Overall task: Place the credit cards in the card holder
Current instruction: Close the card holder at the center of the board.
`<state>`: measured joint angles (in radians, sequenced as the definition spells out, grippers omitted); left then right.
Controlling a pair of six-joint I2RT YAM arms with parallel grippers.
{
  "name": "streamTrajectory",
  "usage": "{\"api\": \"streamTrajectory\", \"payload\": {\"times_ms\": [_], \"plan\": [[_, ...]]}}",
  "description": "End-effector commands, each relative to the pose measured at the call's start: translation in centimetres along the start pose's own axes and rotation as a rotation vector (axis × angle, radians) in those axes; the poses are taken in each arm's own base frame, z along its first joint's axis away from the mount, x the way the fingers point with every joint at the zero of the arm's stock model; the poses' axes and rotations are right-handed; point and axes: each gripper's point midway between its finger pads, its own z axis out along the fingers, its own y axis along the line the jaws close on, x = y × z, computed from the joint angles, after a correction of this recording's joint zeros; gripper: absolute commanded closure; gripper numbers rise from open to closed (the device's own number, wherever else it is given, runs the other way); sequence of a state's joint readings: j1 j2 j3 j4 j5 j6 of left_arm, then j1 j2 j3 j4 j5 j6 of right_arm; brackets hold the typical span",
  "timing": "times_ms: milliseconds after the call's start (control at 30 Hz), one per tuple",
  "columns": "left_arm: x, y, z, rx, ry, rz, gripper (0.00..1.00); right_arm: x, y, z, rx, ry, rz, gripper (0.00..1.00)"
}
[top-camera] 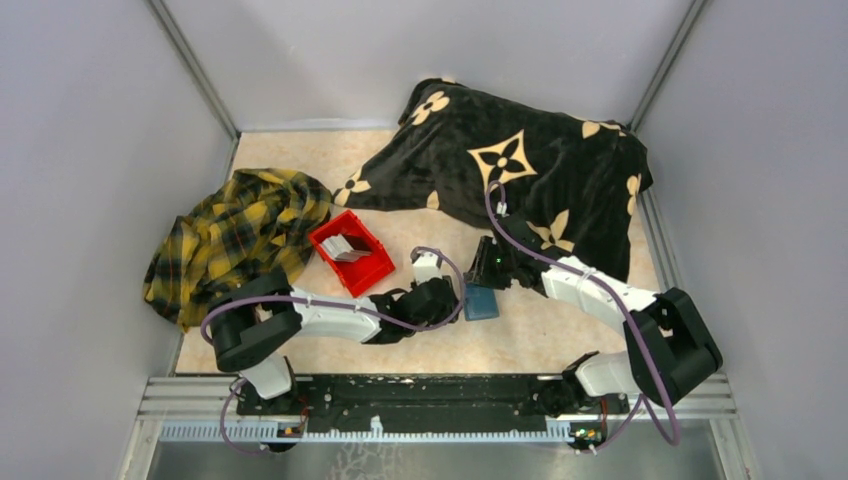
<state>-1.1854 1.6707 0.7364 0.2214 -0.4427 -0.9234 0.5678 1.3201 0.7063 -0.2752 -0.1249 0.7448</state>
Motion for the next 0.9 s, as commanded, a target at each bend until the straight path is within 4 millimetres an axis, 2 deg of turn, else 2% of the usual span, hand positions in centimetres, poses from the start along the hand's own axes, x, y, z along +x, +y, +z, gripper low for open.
{"api": "streamTrajectory", "payload": {"times_ms": [0,200,367,600,867], "plan": [[-1.0,-1.4,-0.4,0.070,-0.039,0.050,0.56,-0.3,0.7,0.2,-0.026,-0.017,-0.011,0.67],[-0.7,-2.5,-1.2,0.113,-0.043,0.045,0.55,-0.4,0.8,0.3,-0.027,-0.016,-0.011,0.67],[-1.3,-3.0,-1.6,0.128,-0.093,0.047,0.55,-0.3,0.7,0.4,-0.027,-0.013,-0.012,0.67],[-1.6,-3.0,-1.3,0.099,-0.135,0.064,0.54,-0.5,0.9,0.3,-0.029,-0.016,-0.015,0.66],[-1.2,-2.0,0.2,-0.004,-0.177,0.132,0.54,-0.5,1.0,0.3,-0.034,-0.014,-0.015,0.67]]}}
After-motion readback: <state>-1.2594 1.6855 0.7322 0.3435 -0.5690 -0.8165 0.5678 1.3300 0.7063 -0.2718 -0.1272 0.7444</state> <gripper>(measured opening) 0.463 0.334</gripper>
